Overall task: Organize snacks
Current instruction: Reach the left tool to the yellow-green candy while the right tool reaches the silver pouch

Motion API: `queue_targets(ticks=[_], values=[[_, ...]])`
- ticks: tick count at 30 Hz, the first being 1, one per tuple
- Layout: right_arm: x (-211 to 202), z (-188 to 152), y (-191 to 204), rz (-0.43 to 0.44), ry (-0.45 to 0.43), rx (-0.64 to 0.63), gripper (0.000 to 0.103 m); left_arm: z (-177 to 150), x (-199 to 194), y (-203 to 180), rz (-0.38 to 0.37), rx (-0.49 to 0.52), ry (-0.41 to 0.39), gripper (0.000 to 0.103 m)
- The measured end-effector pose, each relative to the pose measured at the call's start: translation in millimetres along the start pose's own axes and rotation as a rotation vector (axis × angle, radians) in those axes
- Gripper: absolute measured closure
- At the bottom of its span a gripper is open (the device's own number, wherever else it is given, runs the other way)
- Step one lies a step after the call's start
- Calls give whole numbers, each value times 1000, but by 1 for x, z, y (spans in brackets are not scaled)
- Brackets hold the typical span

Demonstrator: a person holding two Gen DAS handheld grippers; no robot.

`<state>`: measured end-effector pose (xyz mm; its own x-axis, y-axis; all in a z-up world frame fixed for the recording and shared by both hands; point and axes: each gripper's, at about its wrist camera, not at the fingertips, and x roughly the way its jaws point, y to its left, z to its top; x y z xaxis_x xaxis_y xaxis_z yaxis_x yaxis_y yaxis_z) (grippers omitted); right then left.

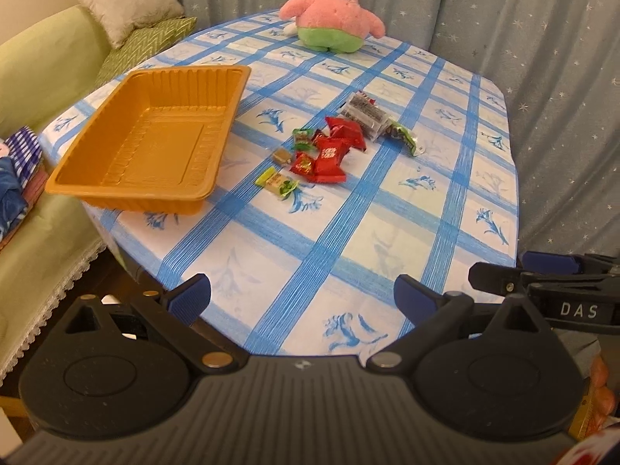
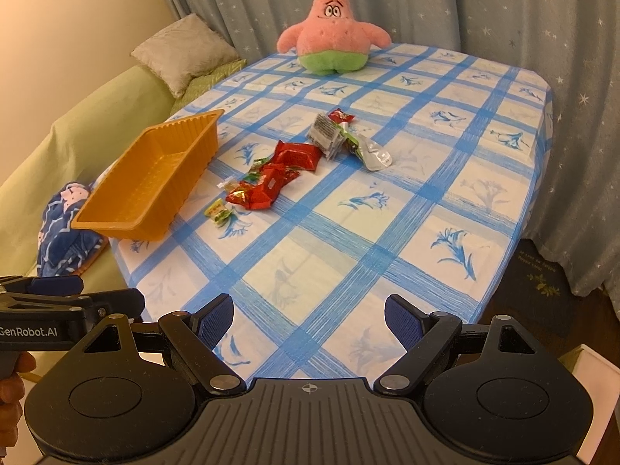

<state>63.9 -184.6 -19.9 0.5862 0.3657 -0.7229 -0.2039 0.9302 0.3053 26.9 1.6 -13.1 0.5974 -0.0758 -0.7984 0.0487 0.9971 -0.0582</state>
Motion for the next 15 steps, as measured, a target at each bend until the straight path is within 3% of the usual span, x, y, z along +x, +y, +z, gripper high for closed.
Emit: queue_targets(ticks=[15], values=[[28,13,-26,-41,18,89,18,30,47,-2,-33,8,-15,13]])
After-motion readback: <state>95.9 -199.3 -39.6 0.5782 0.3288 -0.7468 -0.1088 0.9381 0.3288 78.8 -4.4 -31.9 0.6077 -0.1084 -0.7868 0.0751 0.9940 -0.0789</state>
